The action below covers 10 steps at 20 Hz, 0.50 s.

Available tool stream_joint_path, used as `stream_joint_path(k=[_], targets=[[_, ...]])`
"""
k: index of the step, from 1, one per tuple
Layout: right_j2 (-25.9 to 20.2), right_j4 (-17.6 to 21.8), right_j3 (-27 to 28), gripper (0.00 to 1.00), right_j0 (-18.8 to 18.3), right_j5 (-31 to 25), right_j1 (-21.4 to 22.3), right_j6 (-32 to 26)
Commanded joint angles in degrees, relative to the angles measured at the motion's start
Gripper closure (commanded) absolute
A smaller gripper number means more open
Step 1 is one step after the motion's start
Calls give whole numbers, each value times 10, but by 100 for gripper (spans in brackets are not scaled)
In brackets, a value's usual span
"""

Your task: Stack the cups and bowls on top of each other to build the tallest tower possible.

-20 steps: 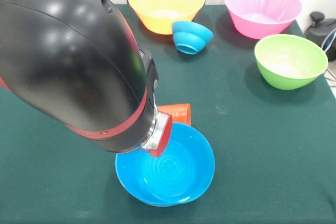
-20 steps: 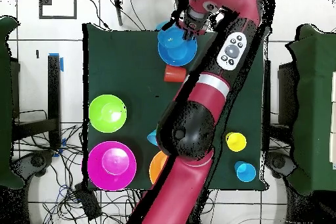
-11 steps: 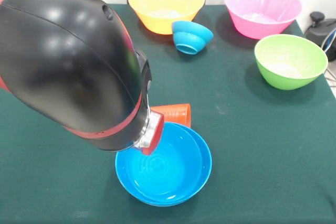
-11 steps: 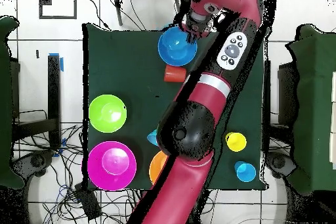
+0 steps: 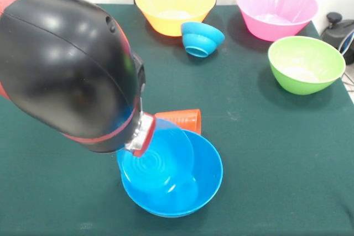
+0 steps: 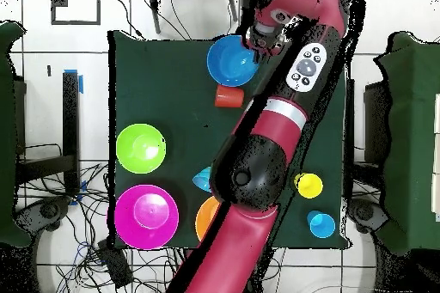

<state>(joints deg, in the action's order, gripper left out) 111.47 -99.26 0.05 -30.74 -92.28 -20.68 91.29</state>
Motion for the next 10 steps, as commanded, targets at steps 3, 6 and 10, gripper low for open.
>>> stream_joint_path(k=[3, 6, 10], targets=[[-89, 148, 22, 100, 26, 2, -12, -156], [-168, 222, 24, 100, 40, -1, -18, -122], [-195, 286, 17, 100, 54, -27, -12, -136]])
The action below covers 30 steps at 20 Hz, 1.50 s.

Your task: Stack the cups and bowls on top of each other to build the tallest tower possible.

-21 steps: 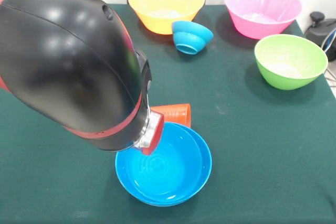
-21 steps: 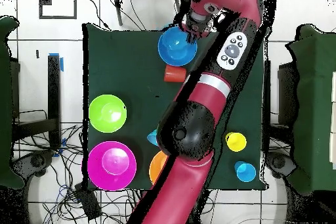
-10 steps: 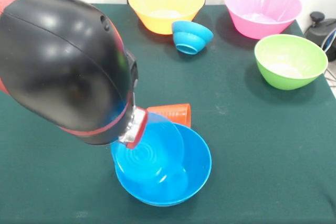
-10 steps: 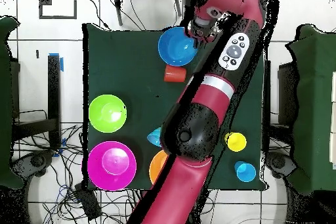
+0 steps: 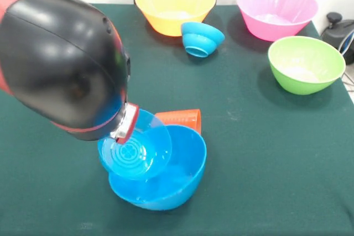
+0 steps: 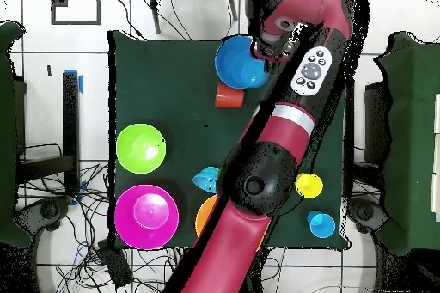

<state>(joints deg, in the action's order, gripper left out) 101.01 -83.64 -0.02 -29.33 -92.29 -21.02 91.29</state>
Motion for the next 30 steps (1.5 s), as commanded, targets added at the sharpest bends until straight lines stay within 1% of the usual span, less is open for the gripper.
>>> stream_joint_path(k=[1, 4, 6, 7, 8, 10, 11, 12, 14, 15, 18, 21, 22, 23, 25, 26, 28, 29, 30], targets=[[-109, 149, 12, 100, 48, -24, -8, -129], [-168, 196, -6, 100, 70, -13, -9, -115], [-180, 202, -15, 100, 78, -18, -8, -109], [-173, 195, -15, 100, 77, -26, -6, -109], [-185, 207, -19, 0, 82, -33, -5, -106], [-164, 191, -18, 0, 78, -52, -4, -96], [-140, 176, -12, 0, 73, -68, -2, -100], [-138, 175, -11, 0, 72, -72, 0, -102], [-131, 159, -10, 0, 72, -73, 1, -92], [-115, 144, -6, 0, 69, -74, 1, -96], [-88, 123, 2, 0, 62, -74, 5, -115], [-41, 92, 7, 0, 52, -94, 12, -135], [-41, 94, 8, 0, 53, -97, 13, -138], [-26, 81, 9, 0, 49, -104, 14, -143], [-21, 73, 8, 0, 47, -116, 19, -141], [3, 49, 9, 0, 43, -109, 14, -145], [-8, 51, 9, 0, 42, -102, 12, -147], [-30, 68, 8, 0, 45, -101, 14, -144], [-38, 74, 7, 0, 45, -100, 15, -144]])
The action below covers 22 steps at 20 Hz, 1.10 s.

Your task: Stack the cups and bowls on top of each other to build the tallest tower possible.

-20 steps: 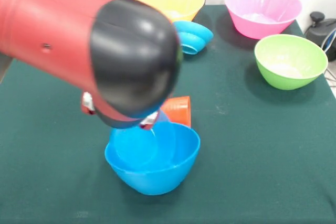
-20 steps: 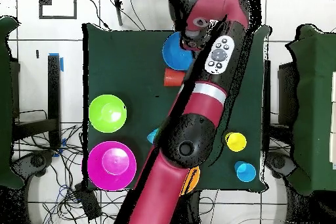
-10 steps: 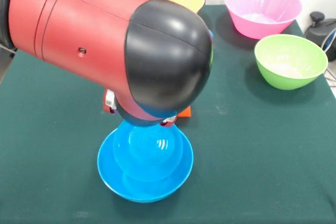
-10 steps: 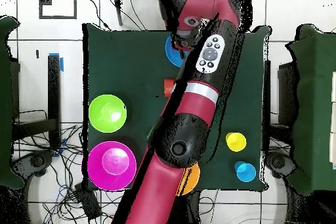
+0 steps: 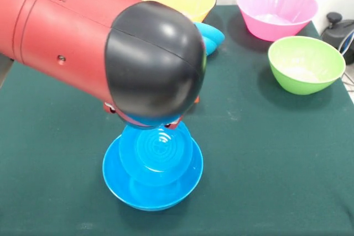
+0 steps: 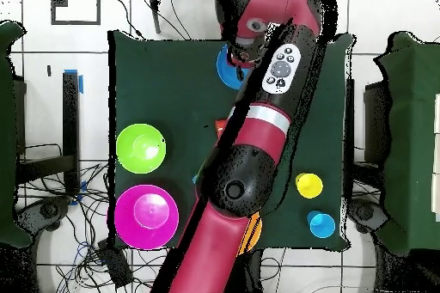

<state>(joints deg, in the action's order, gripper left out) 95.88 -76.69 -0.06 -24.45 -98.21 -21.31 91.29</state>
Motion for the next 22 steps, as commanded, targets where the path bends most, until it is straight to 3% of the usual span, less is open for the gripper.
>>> stream_joint_path(k=[1, 4, 8, 14, 18, 22], targets=[[-23, 37, 6, 0, 3, -46, 23, -143], [-54, 62, 5, 0, 7, -54, 29, -146], [-59, 64, 3, 0, 10, -61, 26, -136], [-132, 116, -16, 0, 36, -54, 22, -106], [-118, 105, -10, 0, 33, -50, 13, -100], [-70, 56, 0, 0, 21, -42, 3, -98]])
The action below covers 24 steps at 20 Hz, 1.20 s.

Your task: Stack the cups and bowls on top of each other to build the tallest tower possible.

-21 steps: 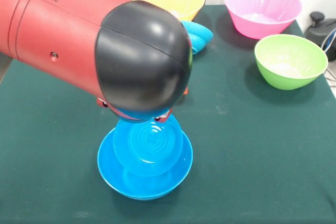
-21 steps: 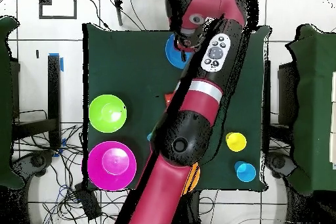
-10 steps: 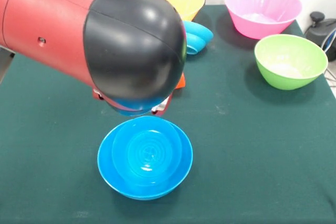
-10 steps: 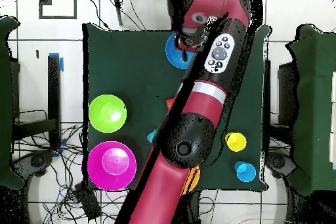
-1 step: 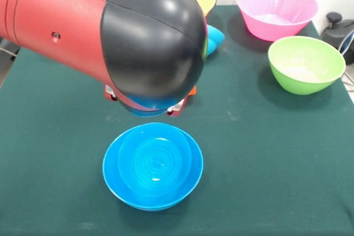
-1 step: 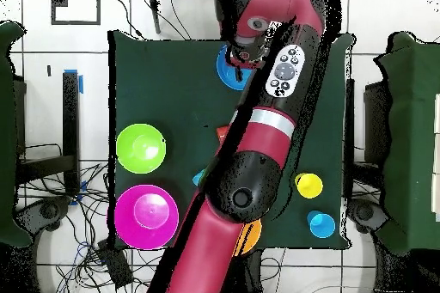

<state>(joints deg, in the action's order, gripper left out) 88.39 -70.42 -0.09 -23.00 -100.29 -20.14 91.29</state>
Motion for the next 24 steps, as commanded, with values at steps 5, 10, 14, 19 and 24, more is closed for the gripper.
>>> stream_joint_path(k=[5, 10, 14, 19, 24], targets=[[-35, 35, -12, 0, 21, -146, 34, -87], [-119, 100, -47, 0, 50, -158, 50, -74], [-64, 34, -19, 0, 35, -151, 36, -37], [3, -63, -6, 0, 31, -151, 32, 10], [-51, -55, -39, 0, 70, -98, 29, 57]])
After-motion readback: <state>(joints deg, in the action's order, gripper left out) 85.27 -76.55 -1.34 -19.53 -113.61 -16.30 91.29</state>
